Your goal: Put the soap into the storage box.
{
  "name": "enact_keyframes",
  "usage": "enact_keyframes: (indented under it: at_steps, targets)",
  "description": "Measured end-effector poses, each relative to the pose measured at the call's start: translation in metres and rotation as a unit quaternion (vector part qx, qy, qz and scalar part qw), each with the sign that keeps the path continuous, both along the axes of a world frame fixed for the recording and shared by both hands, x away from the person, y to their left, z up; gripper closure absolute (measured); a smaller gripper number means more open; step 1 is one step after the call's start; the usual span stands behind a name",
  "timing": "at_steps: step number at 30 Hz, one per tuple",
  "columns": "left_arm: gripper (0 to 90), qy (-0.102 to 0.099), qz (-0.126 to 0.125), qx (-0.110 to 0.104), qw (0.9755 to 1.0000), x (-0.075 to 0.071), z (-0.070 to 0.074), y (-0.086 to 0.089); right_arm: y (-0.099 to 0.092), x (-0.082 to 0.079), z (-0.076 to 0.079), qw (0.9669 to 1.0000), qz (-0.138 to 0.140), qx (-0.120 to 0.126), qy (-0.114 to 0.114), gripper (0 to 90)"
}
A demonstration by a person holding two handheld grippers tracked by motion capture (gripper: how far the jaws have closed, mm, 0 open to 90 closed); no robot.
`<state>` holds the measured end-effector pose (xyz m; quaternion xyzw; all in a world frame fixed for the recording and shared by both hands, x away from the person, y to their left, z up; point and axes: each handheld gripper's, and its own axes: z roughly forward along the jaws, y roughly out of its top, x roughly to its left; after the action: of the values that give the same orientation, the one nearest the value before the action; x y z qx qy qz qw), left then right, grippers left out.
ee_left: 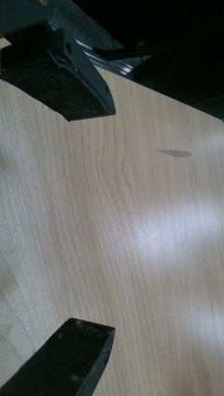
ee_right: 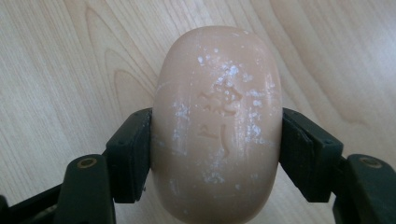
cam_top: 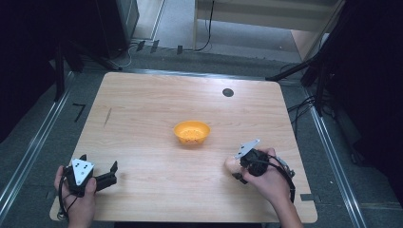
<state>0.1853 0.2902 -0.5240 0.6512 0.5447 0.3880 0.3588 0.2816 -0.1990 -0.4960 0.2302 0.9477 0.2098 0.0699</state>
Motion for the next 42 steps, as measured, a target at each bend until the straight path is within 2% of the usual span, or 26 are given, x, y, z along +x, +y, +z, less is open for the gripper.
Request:
enact_keyframes:
  at_steps: [5, 10, 20, 25, 28, 42]
  targets:
    - [0.0, 0.0, 0.0, 0.001, 1.0, 0.0, 0.0, 0.0, 0.001, 0.006, 0.008, 0.9997, 0.022, 0.003, -0.008, 33.2]
    - [0.0, 0.001, 0.001, 0.0, 1.0, 0.0, 0.0, 0.001, 0.006, 0.014, 0.018, 0.9991, 0.039, -0.004, -0.017, 33.2]
    - [0.0, 0.001, -0.001, -0.001, 1.0, 0.0, 0.0, 0.001, 0.017, 0.035, 0.029, 0.9969, 0.077, 0.004, -0.013, 33.2]
    - [0.0, 0.0, -0.001, -0.004, 1.0, 0.0, 0.0, 0.001, 0.023, 0.043, 0.033, 0.9958, 0.09, 0.004, -0.018, 33.2]
    - [0.0, 0.0, -0.001, -0.005, 1.0, 0.0, 0.0, 0.001, 0.027, 0.047, 0.035, 0.9954, 0.094, -0.005, -0.018, 33.2]
    - [0.0, -0.001, 0.002, -0.008, 1.0, 0.0, 0.0, 0.002, 0.041, 0.063, 0.049, 0.9921, 0.123, -0.001, -0.023, 33.2]
